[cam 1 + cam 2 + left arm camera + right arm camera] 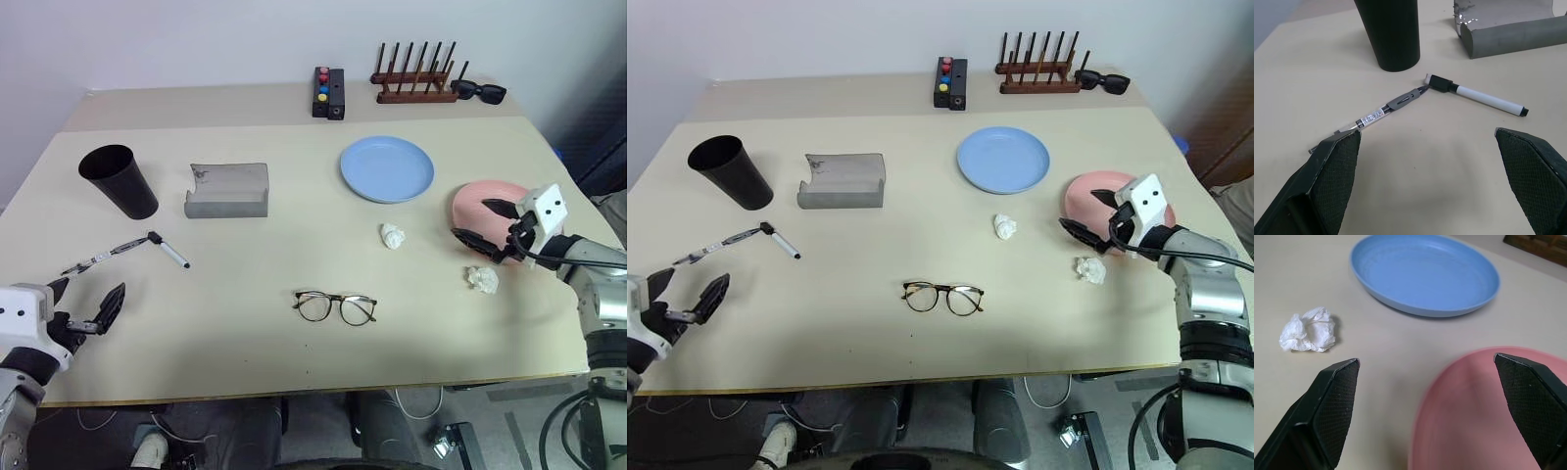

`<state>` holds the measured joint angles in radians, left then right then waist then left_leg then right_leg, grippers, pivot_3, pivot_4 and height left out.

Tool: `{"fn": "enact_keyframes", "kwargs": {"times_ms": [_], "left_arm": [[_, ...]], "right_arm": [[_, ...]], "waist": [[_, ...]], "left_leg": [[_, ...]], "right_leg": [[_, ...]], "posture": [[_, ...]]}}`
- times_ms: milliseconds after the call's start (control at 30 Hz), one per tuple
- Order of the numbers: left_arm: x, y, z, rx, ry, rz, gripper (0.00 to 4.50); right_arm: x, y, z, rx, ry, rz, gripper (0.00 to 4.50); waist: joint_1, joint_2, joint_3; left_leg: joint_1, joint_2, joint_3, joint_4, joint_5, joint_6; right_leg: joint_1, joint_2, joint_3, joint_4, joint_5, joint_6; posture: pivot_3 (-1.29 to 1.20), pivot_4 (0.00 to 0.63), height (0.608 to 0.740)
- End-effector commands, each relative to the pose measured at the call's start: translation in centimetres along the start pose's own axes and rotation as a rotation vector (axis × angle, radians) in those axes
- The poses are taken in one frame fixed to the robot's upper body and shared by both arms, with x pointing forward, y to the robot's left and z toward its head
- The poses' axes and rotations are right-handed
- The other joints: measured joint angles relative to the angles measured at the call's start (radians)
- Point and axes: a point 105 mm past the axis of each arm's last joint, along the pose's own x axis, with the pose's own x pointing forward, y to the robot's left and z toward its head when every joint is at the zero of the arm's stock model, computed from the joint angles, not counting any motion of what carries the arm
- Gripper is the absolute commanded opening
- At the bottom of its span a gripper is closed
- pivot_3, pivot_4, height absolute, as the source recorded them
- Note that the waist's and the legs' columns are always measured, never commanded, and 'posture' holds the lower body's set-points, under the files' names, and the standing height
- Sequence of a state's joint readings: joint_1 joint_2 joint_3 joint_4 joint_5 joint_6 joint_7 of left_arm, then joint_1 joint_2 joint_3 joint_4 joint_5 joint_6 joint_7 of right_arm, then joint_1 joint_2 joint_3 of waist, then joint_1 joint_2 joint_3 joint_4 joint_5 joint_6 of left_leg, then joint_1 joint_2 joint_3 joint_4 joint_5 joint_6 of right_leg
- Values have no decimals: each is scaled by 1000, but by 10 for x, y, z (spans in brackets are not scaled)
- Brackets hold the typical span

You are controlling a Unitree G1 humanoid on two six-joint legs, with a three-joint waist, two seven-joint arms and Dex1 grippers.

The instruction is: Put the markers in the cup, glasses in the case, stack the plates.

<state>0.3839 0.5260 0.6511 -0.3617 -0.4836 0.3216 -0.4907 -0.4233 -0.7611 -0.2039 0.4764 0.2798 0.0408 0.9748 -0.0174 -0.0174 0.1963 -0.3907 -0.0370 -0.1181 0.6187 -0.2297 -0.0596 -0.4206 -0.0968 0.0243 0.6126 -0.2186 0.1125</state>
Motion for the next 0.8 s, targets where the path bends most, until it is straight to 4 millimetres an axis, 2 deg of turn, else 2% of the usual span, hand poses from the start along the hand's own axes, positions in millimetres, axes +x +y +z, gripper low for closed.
{"fn": "enact_keyframes", "kwargs": {"times_ms": [33,333,500,800], "left_arm": [[-3,3,13,25,-45,15,4479],[-1,0,13,22,-47,11,4479],[0,-3,14,18,-50,7,4479],[12,-16,21,17,-70,-50,4479]], "right_arm": [[1,-7,8,-33,-40,-10,4500],[2,-6,2,-43,-52,-5,4500],[7,-3,5,-49,-67,5,4500],[32,16,38,-91,-165,78,4500]], "waist": [[0,0,0],[0,0,0],[-1,0,0],[0,0,0]], "left_leg": [[0,0,0,0,0,0],[0,0,0,0,0,0],[0,0,0,0,0,0],[0,0,0,0,0,0]], "right_leg": [[0,0,0,0,0,0],[0,0,0,0,0,0],[0,0,0,0,0,0],[0,0,0,1,0,0]], "posture": [[0,150,739],[0,150,739],[0,150,739],[0,150,739]]}}
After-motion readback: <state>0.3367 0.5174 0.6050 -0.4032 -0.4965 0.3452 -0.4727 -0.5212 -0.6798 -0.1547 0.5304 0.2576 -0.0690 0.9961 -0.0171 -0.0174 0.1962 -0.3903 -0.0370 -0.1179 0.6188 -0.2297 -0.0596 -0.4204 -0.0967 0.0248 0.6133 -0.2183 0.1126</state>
